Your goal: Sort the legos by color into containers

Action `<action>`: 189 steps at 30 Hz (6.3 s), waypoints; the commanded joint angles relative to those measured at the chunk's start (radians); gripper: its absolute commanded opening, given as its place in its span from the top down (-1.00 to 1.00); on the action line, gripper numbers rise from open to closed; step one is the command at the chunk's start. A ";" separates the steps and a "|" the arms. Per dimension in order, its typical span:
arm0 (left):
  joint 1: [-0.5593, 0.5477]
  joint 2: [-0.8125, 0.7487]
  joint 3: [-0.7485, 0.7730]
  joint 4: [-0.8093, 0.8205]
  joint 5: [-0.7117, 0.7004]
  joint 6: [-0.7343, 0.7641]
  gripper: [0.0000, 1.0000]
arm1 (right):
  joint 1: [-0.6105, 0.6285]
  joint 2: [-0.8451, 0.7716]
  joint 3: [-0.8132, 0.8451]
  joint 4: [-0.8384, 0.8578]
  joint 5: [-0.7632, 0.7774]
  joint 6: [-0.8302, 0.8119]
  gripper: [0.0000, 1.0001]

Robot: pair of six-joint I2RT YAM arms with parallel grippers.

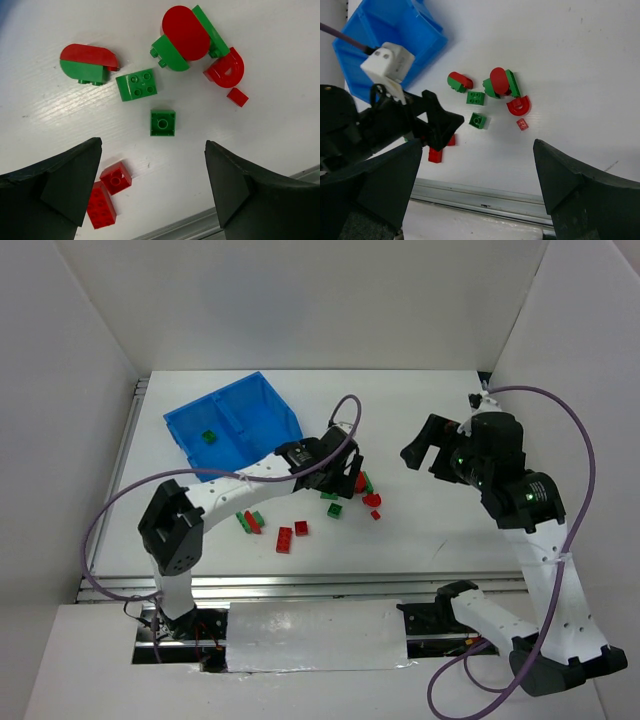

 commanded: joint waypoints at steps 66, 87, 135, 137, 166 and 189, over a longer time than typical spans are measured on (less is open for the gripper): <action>0.823 0.051 0.195 -0.145 -0.122 -0.054 -0.99 | 0.330 0.335 -0.228 0.459 -0.079 0.129 -0.89; 0.786 -0.465 -0.194 -0.249 0.206 0.153 -0.99 | 0.411 0.877 -0.070 0.595 0.080 -0.411 -0.72; 0.786 -0.548 -0.224 -0.257 0.359 0.185 -0.99 | 0.476 0.876 -0.053 0.443 -0.096 -0.433 0.62; 0.786 -0.548 -0.222 -0.248 0.397 0.173 -0.99 | 0.476 0.770 -0.115 0.483 -0.139 -0.390 0.62; 0.472 -0.384 -0.286 0.097 0.865 -0.215 -0.61 | 0.474 0.383 -0.186 0.778 -0.345 -0.232 0.55; 0.588 -0.310 -0.093 -0.146 0.541 -0.145 1.00 | 0.439 0.377 -0.220 0.799 -0.192 -0.201 -0.99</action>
